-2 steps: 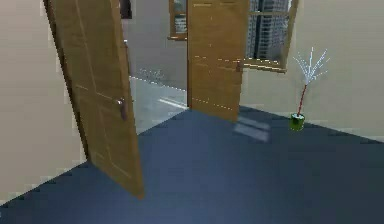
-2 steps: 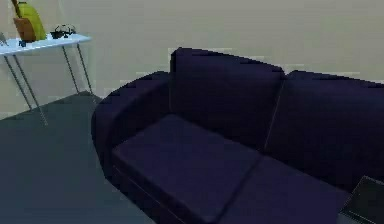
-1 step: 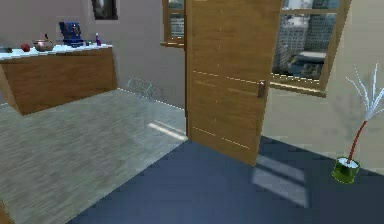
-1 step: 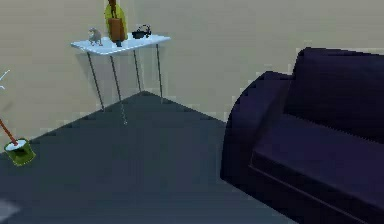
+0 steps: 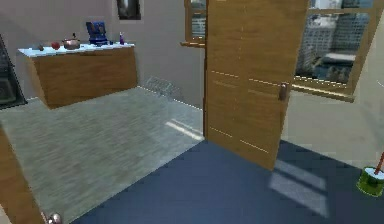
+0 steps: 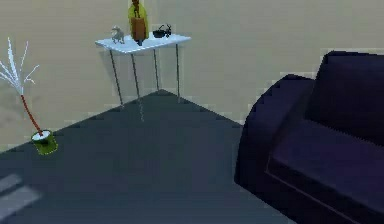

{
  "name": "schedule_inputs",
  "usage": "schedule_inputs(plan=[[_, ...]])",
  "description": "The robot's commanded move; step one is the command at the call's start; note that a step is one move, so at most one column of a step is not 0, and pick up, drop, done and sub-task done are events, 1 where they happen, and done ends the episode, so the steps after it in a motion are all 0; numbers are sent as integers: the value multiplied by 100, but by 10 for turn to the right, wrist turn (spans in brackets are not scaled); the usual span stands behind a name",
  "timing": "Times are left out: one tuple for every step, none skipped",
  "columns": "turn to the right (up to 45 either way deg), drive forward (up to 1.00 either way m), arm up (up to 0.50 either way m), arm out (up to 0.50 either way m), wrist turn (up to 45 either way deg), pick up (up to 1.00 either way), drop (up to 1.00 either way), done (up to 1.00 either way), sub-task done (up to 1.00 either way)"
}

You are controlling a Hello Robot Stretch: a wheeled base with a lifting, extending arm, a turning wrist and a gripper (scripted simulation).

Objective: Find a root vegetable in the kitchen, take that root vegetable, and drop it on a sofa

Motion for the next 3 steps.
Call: schedule_inputs(plan=[[0, 25, 0, 0, 0, 0, 0, 0, 0], [-30, 0, 0, 0, 0, 0, 0, 0, 0], [0, 30, 0, 0, 0, 0, 0, 0, 0]])
